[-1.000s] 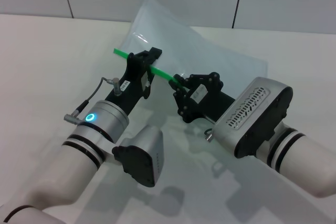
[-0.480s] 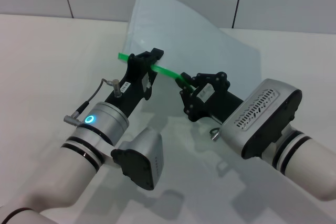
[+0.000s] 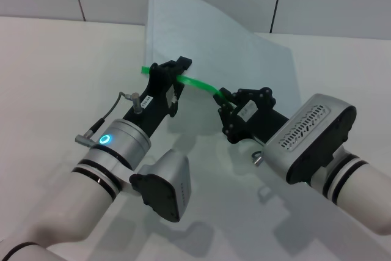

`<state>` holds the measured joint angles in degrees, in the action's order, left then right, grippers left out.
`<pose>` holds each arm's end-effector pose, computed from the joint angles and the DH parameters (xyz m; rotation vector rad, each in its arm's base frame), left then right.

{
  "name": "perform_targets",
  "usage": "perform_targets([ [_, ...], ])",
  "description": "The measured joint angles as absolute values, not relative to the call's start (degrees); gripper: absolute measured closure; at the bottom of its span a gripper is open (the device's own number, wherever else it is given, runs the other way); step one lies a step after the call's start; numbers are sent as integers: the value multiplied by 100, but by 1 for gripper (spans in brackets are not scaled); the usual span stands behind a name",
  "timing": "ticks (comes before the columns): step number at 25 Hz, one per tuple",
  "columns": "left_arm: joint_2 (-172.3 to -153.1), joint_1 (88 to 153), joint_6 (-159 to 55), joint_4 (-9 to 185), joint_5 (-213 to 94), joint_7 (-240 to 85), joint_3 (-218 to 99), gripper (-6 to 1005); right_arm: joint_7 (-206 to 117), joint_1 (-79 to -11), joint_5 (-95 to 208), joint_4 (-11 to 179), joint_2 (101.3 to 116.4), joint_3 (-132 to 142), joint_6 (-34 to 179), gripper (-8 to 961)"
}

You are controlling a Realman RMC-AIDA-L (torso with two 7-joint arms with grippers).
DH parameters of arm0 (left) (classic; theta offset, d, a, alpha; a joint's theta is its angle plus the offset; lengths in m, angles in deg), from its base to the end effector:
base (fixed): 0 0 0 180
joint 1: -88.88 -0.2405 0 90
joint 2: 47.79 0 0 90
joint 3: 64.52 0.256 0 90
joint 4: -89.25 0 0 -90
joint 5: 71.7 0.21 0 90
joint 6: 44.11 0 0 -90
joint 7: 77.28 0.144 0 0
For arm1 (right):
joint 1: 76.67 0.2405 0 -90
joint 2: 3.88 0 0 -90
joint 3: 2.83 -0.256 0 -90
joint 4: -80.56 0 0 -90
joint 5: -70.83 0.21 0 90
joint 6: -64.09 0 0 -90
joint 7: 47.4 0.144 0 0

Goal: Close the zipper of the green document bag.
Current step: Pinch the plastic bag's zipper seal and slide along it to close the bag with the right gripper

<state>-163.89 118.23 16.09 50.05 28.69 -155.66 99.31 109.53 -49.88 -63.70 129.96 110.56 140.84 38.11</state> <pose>-0.2166 0.3197 -0.0997 -1.6438 0.8906 0.2363 0.1920 0.3277 -0.1288 -2.2762 0.1674 0.4367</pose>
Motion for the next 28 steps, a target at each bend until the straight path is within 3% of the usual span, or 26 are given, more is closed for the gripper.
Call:
perform_targets([
  [28,-16380,11803,1538,5005,2983,-15656,9931,943,10934,-5309,-6347,12712,11115,13621,3820,879],
])
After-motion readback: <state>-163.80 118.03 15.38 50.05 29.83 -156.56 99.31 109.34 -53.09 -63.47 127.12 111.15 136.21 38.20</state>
